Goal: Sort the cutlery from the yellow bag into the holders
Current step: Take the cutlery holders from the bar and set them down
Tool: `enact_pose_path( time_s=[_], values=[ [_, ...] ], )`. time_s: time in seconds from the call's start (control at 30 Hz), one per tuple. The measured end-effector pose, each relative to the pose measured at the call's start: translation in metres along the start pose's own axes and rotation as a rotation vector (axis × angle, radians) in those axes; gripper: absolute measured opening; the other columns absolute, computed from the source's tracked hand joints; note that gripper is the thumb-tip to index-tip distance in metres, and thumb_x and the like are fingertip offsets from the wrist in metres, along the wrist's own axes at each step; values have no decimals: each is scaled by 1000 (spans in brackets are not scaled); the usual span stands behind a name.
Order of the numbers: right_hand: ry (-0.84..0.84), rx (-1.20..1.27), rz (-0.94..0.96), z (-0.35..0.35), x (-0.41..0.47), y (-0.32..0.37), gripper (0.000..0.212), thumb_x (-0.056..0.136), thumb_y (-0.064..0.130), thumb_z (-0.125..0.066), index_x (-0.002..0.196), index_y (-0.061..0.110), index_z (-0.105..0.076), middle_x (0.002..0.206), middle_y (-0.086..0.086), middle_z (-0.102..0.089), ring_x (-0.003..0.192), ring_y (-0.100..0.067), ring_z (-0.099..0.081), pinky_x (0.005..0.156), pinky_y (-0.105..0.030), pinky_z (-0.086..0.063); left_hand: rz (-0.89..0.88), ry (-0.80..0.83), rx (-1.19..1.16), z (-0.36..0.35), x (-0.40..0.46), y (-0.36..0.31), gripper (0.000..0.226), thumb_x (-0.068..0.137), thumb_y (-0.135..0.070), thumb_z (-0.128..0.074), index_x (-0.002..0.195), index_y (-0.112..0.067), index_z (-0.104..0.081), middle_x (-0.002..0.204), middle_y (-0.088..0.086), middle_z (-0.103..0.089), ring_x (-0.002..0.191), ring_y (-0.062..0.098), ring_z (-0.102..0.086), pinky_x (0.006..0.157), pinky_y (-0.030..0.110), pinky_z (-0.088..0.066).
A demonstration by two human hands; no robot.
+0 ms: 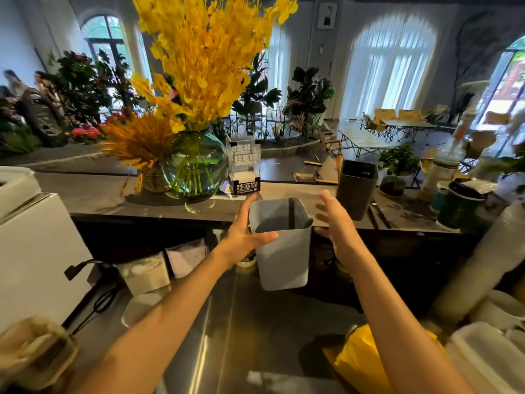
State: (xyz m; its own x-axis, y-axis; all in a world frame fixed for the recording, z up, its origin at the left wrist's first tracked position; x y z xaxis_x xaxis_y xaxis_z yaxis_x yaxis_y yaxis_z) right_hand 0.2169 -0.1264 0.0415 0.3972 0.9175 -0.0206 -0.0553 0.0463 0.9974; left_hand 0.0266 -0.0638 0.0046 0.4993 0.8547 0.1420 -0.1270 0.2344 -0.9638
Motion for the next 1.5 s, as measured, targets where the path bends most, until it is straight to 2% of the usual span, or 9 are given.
enact_pose_path(
  time_s=[0.2, 0.37, 0.53, 0.73, 1.03, 1.13, 1.27, 1.4, 1.5],
  values=[
    [224, 36, -288, -85, -18, -93, 55, 94, 70, -41, 131, 33, -59, 129, -7, -62, 112, -27, -61, 101, -53, -49, 20, -58, 146, 26, -34, 44, 134, 49, -79, -79, 154, -36, -7, 161, -1, -24, 148, 18, -26, 117, 38, -32],
    [344, -19, -235, -148, -29, -126, 21, 109, 43, -29, 122, 50, -43, 107, 16, -53, 93, -9, -58, 64, -25, -52, 124, -113, 189, 69, -75, 106, 139, 53, -86, -69, 158, -30, 2, 159, -8, -19, 145, 13, -25, 116, 33, -32],
    [308, 40, -206, -208, -23, -187, 41, 107, 34, -42, 148, 37, -43, 138, -1, -57, 121, -21, -59, 98, -47, -55, 257, -175, 202, 111, -104, 168, 100, 83, -35, -76, 158, -24, -12, 151, -17, -22, 139, 1, -23, 103, 7, -31],
    [219, 50, -302, -263, -28, -254, 42, 107, 24, -43, 150, 21, -45, 140, -6, -55, 120, -20, -56, 76, -17, -55, 393, -95, 98, 137, -129, 245, 86, 87, -8, -75, 152, -35, -26, 146, -13, -47, 134, 5, -47, 101, 22, -48],
    [220, 96, -420, -307, -33, -307, 41, 109, 25, -38, 151, 27, -41, 144, -4, -50, 122, -20, -54, 93, -33, -56, 558, -232, -80, 162, -135, 306, 65, 102, -15, -55, 157, -11, -22, 156, 0, -35, 141, 12, -35, 97, 6, -37],
    [255, 67, -393, -318, -28, -307, 41, 110, 24, -35, 150, 28, -40, 139, 2, -50, 116, -14, -55, 84, -21, -56, 640, -321, -140, 177, -132, 314, 57, 105, -33, -45, 156, -16, -26, 160, -2, -31, 147, 15, -28, 112, 24, -25],
    [242, 97, -476, -334, -26, -310, 44, 108, 29, -41, 152, 35, -40, 144, -2, -50, 127, -24, -53, 98, -56, -52, 654, -433, -205, 192, -130, 316, 48, 106, -34, -42, 151, -16, -40, 151, -1, -43, 142, 18, -38, 112, 28, -28],
    [289, 106, -529, -347, -33, -309, 49, 108, 19, -41, 154, 35, -34, 130, 7, -50, 134, -27, -48, 81, -40, -58, 654, -485, -222, 198, -137, 319, 36, 104, -45, -42, 130, -26, -58, 132, 1, -60, 128, 21, -53, 113, 41, -39],
    [296, 101, -601, -344, -41, -309, 43, 107, 32, -44, 150, 37, -39, 139, 3, -51, 124, -21, -49, 88, -43, -47, 642, -492, -107, 204, -140, 313, 24, 104, -44, -39, 102, -36, -61, 116, -1, -62, 118, 22, -55, 112, 48, -38]
  ],
)
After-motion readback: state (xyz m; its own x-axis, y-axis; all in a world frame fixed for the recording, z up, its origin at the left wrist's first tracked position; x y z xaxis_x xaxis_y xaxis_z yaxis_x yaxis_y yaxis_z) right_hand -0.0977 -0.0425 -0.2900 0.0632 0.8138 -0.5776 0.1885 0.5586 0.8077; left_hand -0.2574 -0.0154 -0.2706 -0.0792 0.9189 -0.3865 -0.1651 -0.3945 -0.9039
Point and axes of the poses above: each hand's wrist, its own x-axis towards the middle knuckle, its own z-axis out of the back of the hand, y = z × x, the point moved 9 cm from there along x, towards the middle knuckle
